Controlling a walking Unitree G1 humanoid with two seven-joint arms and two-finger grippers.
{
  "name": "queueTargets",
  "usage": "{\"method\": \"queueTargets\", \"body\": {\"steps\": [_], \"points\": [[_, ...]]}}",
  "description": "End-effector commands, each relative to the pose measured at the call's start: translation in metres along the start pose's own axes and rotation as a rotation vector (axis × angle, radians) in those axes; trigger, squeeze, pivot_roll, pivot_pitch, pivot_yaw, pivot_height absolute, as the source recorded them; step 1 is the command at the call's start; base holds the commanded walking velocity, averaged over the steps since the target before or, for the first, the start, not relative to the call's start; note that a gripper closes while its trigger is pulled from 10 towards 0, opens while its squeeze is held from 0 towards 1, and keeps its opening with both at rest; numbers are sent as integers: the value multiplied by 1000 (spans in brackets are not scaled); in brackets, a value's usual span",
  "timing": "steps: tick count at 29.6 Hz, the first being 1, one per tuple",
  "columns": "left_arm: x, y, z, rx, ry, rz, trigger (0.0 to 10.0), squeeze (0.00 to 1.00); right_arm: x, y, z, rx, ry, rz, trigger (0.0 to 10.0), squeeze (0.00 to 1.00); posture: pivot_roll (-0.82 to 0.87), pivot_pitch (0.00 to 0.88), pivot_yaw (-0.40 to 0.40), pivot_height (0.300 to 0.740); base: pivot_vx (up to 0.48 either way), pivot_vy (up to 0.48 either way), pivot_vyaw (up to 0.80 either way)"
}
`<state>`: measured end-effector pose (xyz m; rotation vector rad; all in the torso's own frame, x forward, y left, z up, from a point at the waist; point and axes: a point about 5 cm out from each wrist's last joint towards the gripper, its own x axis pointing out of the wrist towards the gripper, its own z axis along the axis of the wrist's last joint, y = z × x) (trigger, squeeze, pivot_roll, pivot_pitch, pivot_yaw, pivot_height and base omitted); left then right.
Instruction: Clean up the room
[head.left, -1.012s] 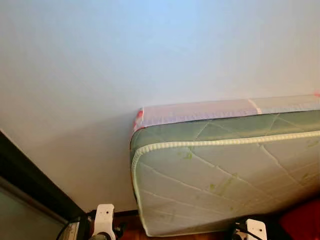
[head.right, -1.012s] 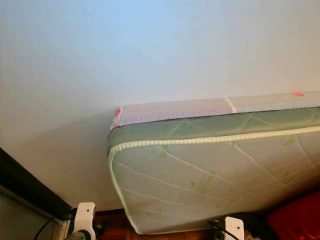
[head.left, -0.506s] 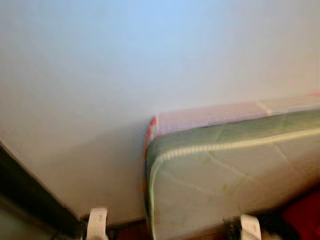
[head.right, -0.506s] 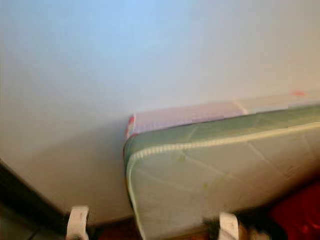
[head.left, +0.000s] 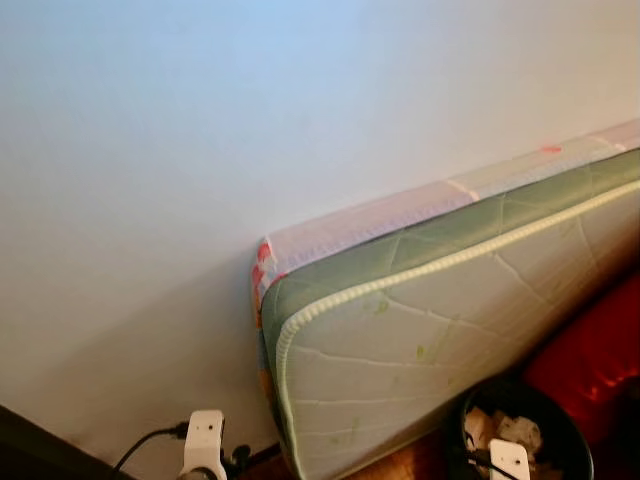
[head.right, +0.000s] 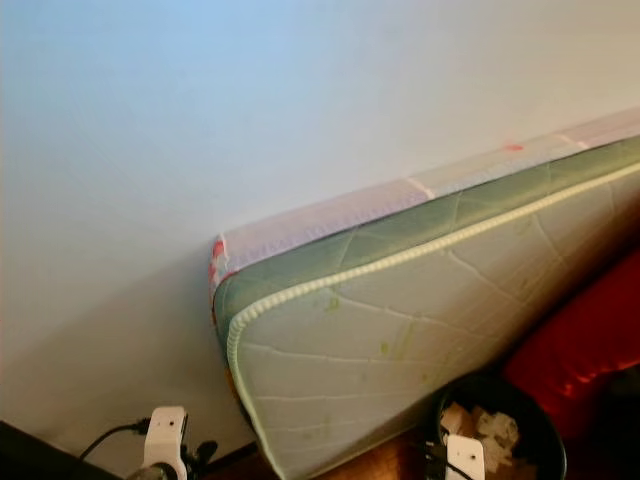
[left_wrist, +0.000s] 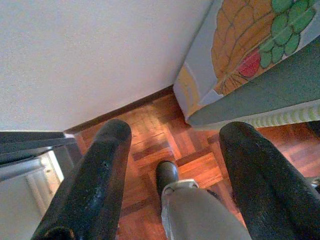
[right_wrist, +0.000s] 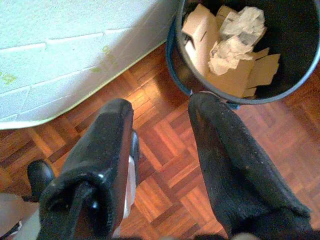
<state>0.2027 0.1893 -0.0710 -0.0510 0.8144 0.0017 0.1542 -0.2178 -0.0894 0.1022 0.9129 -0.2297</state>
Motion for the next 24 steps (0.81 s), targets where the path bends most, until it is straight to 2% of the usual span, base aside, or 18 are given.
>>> {"method": "queueTargets", "body": {"steps": [1, 7, 24], "points": [[-12, 1, -44, 97, 182, 24, 10000, 0, 4, -42, 43, -21, 129, 95, 10000, 0, 217, 59, -140, 740, 0, 0, 0], [-12, 1, -43, 129, 183, 18, 10000, 0, 5, -41, 43, -11, 124, 91, 10000, 0, 215, 66, -139, 740, 0, 0, 0], [-11, 2, -42, 144, 187, 19, 10000, 0, 5, -41, 43, -16, 136, 88, 10000, 0, 216, 69, -139, 740, 0, -480, 0]]}}
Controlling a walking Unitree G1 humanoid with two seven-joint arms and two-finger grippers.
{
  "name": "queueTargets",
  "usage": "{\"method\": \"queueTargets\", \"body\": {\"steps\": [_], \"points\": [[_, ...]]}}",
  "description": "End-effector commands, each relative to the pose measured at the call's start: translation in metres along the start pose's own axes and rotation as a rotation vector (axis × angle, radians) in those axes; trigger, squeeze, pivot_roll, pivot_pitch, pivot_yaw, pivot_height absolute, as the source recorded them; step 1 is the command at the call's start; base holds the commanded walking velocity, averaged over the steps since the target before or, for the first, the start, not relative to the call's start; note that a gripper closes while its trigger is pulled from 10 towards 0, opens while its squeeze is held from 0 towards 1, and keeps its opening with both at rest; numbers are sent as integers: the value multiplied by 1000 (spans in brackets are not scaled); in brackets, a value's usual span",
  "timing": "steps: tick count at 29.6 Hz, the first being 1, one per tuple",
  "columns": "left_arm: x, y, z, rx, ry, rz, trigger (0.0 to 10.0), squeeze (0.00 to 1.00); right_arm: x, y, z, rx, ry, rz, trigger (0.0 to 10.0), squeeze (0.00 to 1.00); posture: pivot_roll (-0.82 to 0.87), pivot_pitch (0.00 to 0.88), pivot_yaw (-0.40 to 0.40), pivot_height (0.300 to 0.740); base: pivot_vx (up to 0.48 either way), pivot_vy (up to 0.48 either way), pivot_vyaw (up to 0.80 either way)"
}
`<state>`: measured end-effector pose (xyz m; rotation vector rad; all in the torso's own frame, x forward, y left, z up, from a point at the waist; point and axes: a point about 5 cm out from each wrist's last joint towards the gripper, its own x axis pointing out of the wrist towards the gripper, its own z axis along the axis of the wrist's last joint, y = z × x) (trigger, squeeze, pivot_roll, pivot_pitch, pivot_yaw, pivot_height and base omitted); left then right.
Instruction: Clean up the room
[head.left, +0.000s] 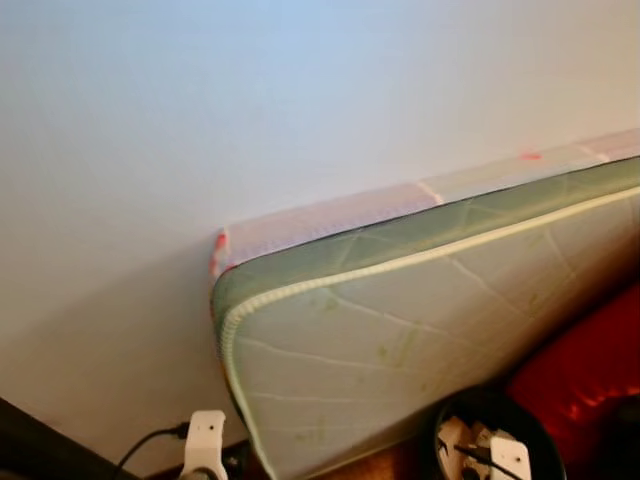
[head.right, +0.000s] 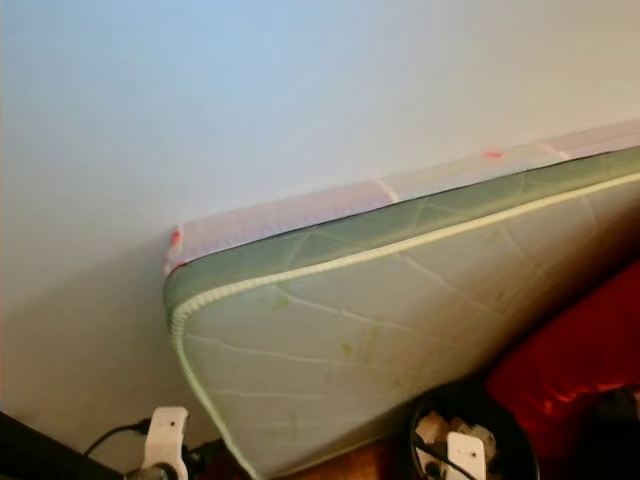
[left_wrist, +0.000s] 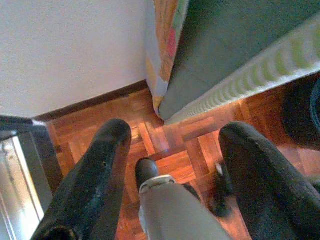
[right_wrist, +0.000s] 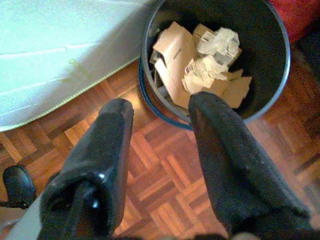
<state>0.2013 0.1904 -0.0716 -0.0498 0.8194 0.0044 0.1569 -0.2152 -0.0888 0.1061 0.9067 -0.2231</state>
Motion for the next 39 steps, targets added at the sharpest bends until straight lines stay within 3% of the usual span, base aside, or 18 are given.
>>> {"method": "queueTargets", "body": {"steps": [1, 26, 39], "points": [[-11, 1, -41, 145, 182, 16, 10000, 0, 4, -44, 41, -16, 142, 81, 10000, 0, 216, 69, -139, 740, 0, -480, 0], [-11, -1, -41, 92, 169, 17, 10000, 0, 4, -45, 42, -9, 129, 77, 10000, 0, 212, 62, -143, 740, 0, -12, 0], [-11, -2, -41, 92, 168, 18, 10000, 0, 4, -46, 42, -13, 129, 78, 10000, 0, 209, 43, -143, 740, -275, 0, 0]]}}
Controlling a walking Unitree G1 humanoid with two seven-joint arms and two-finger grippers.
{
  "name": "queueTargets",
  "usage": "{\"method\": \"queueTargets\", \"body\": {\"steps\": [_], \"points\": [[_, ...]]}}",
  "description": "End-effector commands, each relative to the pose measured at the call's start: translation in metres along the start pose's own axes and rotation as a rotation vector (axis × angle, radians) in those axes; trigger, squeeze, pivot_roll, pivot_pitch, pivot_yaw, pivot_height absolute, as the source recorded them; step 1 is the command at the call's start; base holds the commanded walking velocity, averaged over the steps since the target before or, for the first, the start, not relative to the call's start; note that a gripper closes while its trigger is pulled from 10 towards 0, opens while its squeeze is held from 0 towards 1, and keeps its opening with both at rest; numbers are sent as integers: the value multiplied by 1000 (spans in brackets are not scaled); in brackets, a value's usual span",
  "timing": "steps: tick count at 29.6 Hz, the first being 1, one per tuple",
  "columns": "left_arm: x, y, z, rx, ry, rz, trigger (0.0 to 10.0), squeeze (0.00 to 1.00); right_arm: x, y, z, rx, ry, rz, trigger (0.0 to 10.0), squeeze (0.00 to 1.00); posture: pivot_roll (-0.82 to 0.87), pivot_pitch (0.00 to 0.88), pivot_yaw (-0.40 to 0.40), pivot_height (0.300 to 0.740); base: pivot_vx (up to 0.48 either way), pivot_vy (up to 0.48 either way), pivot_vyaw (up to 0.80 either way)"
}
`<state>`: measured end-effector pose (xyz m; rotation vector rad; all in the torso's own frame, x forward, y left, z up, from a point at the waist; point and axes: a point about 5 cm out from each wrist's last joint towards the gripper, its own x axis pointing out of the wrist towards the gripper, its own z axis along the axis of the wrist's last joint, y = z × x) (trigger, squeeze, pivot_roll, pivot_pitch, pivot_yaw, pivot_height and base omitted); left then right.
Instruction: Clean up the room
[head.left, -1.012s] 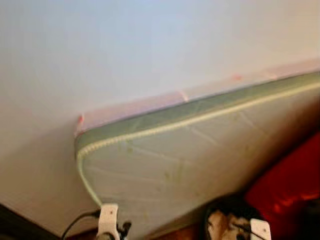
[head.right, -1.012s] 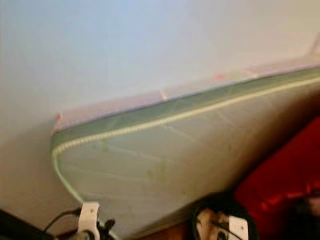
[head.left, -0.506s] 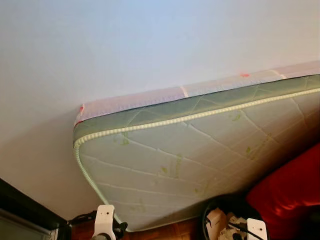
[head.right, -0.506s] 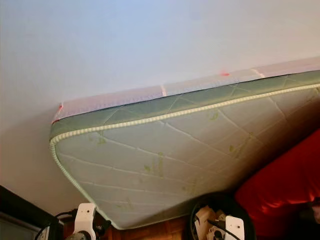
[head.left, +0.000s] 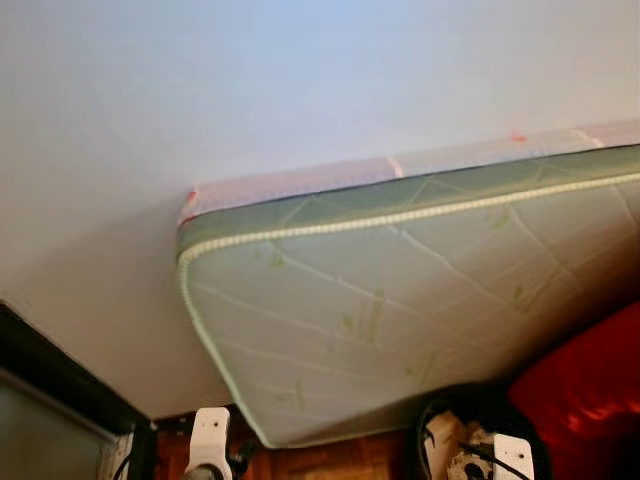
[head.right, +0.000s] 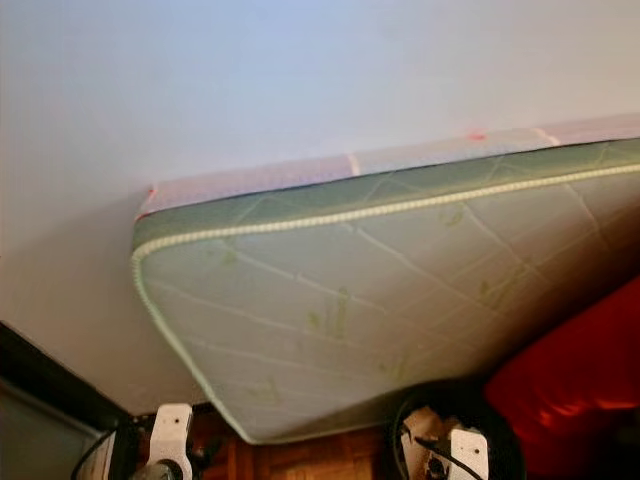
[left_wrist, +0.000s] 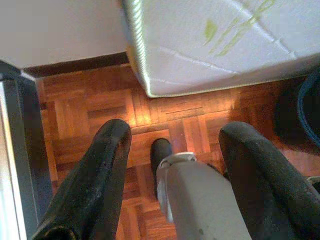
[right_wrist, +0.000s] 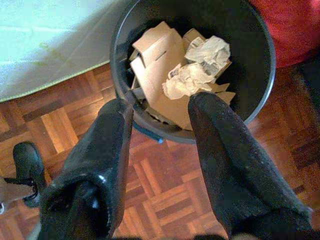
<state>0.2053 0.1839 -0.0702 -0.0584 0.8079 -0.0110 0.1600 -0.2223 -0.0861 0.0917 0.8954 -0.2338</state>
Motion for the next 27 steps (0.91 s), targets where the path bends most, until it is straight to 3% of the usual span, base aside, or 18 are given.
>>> {"method": "queueTargets", "body": {"steps": [1, 6, 23, 27], "points": [[-13, 5, -45, 91, 179, 35, 10000, 0, 4, -40, 36, -8, 143, 92, 10000, 0, 209, 40, -143, 740, -274, 0, 0], [-13, 4, -45, 89, 179, 34, 10000, 0, 4, -40, 36, -9, 142, 93, 10000, 0, 210, 38, -145, 740, -271, 0, 0], [-12, 3, -44, 67, 171, 39, 10000, 0, 4, -41, 38, 2, 136, 80, 10000, 0, 210, 47, -156, 740, 0, 0, 0], [-12, 3, -44, 62, 170, 38, 10000, 0, 4, -41, 38, -2, 141, 81, 10000, 0, 211, 49, -157, 740, 0, 0, -788]]}}
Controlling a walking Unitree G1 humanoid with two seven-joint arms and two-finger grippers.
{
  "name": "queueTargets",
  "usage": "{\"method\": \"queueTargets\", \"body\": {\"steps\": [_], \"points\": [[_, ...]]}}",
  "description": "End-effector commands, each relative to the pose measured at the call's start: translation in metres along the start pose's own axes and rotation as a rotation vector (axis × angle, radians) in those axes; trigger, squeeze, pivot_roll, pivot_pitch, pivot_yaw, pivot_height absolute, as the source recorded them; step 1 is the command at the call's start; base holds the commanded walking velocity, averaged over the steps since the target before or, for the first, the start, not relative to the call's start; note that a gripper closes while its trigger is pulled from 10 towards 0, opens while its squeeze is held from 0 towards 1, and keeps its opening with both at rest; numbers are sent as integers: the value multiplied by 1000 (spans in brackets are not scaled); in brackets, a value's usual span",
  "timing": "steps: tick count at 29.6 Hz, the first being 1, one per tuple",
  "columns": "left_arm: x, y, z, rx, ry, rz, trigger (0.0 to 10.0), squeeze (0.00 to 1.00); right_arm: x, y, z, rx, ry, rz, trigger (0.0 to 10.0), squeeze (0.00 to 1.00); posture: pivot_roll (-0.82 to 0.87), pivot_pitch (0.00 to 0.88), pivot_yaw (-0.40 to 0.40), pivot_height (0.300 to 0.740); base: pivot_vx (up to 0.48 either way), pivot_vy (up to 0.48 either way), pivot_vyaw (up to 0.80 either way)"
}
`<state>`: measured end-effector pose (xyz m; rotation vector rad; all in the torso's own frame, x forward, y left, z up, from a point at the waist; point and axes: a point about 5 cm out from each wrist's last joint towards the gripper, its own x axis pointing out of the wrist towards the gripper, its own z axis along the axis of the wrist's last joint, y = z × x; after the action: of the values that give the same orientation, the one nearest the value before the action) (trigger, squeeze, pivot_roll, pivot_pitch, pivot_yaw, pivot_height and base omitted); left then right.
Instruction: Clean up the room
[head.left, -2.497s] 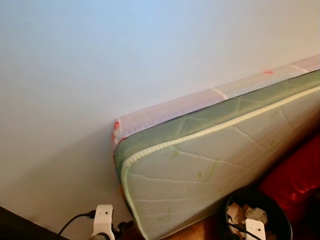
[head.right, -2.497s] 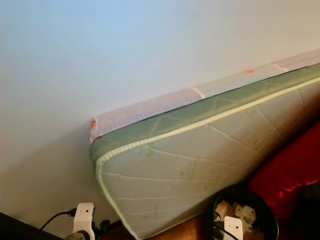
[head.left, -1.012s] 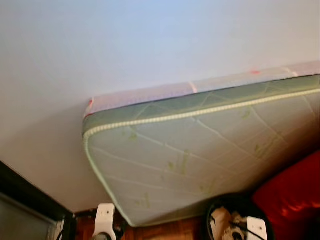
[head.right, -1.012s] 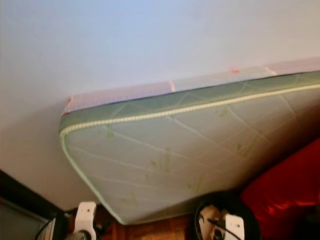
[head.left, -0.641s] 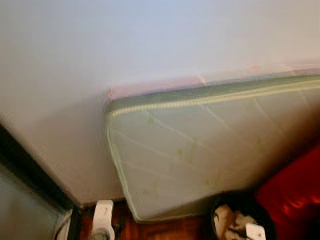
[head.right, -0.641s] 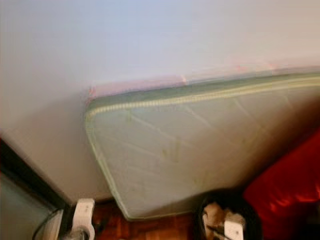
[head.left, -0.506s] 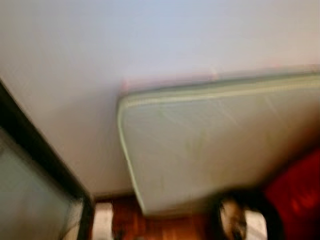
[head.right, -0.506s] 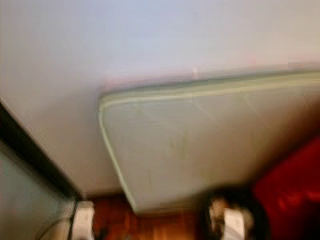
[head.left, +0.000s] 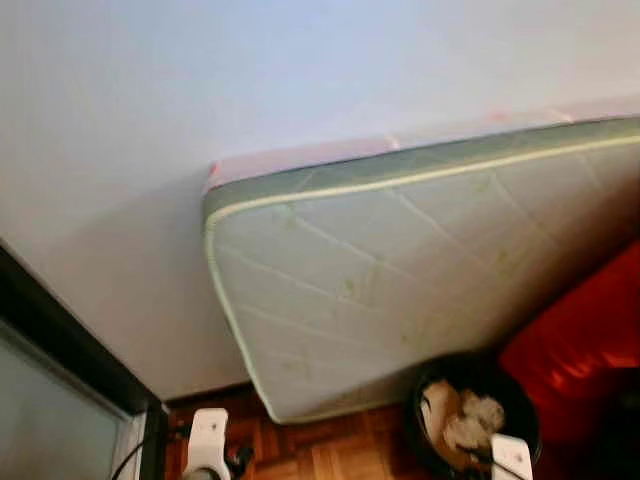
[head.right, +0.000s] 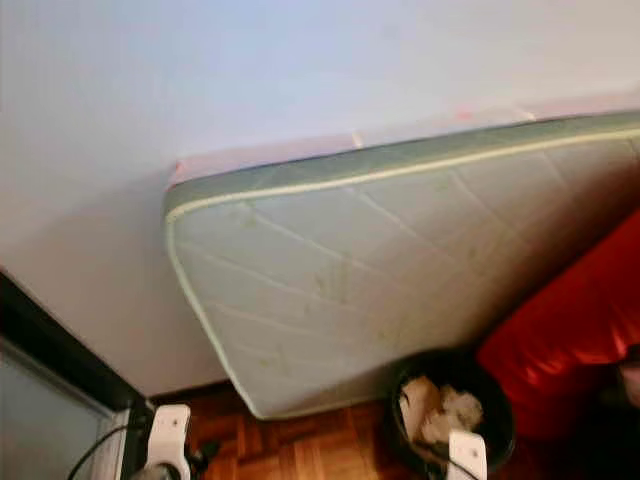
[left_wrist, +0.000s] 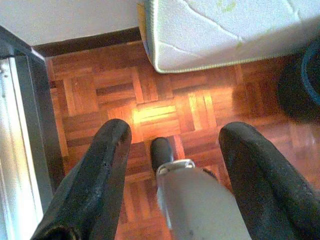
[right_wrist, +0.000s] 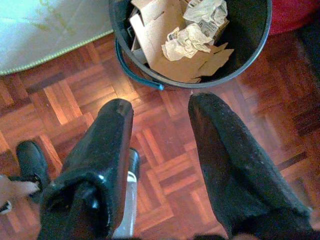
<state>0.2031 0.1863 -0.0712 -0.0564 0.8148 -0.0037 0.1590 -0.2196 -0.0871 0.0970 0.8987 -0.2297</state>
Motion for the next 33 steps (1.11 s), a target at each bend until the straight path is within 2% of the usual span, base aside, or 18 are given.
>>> {"method": "queueTargets", "body": {"steps": [1, 8, 11, 13, 17, 23, 33], "points": [[-11, 0, -42, 61, 162, 30, 10000, 0, 4, -43, 40, -5, 138, 76, 10000, 0, 211, 50, -157, 740, 0, 0, -788], [-11, 1, -41, 59, 163, 28, 10000, 0, 4, -41, 39, 3, 138, 78, 10000, 0, 203, 42, -142, 740, 0, 0, -774], [-11, 4, -40, 131, 176, 20, 10000, 0, 5, -36, 38, 7, 139, 83, 10000, 0, 191, 23, -123, 740, 0, -180, -765], [-11, 5, -39, 135, 177, 25, 10000, 0, 6, -34, 38, 9, 136, 88, 10000, 0, 189, 12, -115, 740, 0, -368, -759], [-11, 8, -40, 102, 189, 36, 10000, 0, 6, -29, 37, 23, 127, 94, 10000, 0, 171, 0, -96, 740, 0, -189, -750], [-11, 11, -37, 108, 188, 46, 10000, 0, 8, -20, 38, -3, 123, 108, 10000, 0, 157, 0, -86, 740, 0, 0, -745], [-15, 10, -50, 101, 222, 48, 10000, 0, 5, -24, 24, -8, 155, 76, 10000, 0, 146, 0, -76, 740, 0, 0, -742]]}}
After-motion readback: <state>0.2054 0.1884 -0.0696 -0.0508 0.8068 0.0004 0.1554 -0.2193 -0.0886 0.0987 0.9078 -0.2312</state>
